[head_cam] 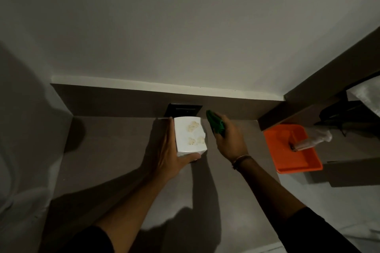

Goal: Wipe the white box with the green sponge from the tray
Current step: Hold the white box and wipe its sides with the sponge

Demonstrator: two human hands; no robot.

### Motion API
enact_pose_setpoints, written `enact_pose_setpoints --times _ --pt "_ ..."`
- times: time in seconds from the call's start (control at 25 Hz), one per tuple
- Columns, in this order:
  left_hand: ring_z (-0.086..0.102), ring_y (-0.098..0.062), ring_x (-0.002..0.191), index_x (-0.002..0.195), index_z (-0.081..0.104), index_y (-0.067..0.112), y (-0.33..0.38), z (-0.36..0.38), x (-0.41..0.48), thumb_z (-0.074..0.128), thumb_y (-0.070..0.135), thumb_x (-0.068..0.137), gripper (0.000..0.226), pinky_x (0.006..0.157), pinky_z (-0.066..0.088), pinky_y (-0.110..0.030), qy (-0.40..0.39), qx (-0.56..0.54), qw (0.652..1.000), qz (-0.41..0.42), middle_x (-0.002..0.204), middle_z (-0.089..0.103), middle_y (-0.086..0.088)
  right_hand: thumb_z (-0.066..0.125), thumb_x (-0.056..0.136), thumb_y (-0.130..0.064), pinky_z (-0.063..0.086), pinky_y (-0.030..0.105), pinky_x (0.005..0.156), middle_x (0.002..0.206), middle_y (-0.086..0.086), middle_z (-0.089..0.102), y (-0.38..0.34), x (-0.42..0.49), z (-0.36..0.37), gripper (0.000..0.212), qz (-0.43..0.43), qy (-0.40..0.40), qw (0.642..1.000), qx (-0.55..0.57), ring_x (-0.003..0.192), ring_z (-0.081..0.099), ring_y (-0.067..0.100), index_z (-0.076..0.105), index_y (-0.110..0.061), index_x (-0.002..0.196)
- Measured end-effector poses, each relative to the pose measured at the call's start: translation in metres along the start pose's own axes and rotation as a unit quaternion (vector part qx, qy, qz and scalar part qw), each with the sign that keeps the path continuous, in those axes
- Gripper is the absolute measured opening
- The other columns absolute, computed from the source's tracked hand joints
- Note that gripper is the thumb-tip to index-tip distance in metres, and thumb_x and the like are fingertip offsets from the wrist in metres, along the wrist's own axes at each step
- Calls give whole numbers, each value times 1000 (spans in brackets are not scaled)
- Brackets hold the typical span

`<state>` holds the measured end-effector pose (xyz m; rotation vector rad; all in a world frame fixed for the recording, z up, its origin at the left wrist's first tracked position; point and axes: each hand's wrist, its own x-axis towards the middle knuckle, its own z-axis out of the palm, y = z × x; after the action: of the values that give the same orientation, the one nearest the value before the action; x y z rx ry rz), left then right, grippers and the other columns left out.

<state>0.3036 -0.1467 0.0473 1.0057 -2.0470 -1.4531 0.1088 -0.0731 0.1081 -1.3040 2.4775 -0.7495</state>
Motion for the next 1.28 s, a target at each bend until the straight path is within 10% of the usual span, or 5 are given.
enact_pose_setpoints --times 0.2,0.4,0.6,0.84,1.28 --pt "46 -18 151 167 12 37 -18 11 6 86 73 68 128 123 45 -58 1 -23 1000 -2 166 45 -4 60 91 1 37 43 118 159 1 41 -14 0 13 73 -72 -71 989 -104 147 37 22 35 -27 153" --pt "6 -3 156 164 -6 42 1 7 -3 81 68 71 130 129 14 -32 36 -35 998 -32 180 8 1 53 93 0 34 38 116 166 -5 26 -21 -18 -4 73 -202 -155 942 -220 154 19 18 29 -28 156" --pt "42 -13 152 169 15 27 -23 22 8 68 92 68 131 125 43 -54 35 -58 997 -33 168 39 -1 52 88 6 43 48 114 162 -1 36 -5 -17 -22 75 -177 -139 948 -227 151 28 22 35 -25 154" --pt "13 -17 165 162 -9 50 -13 13 -4 75 75 71 126 135 20 -44 17 -49 998 -40 181 5 6 59 85 5 30 37 118 164 -5 31 -17 -8 -6 79 -269 -188 914 -238 154 20 19 36 -27 153" --pt "38 -14 149 164 14 20 -25 19 4 102 32 65 133 125 32 -25 30 -36 999 -8 167 42 -16 65 81 6 44 47 112 162 -4 36 -3 -12 -16 82 -295 -201 898 -256 153 24 21 39 -25 152"
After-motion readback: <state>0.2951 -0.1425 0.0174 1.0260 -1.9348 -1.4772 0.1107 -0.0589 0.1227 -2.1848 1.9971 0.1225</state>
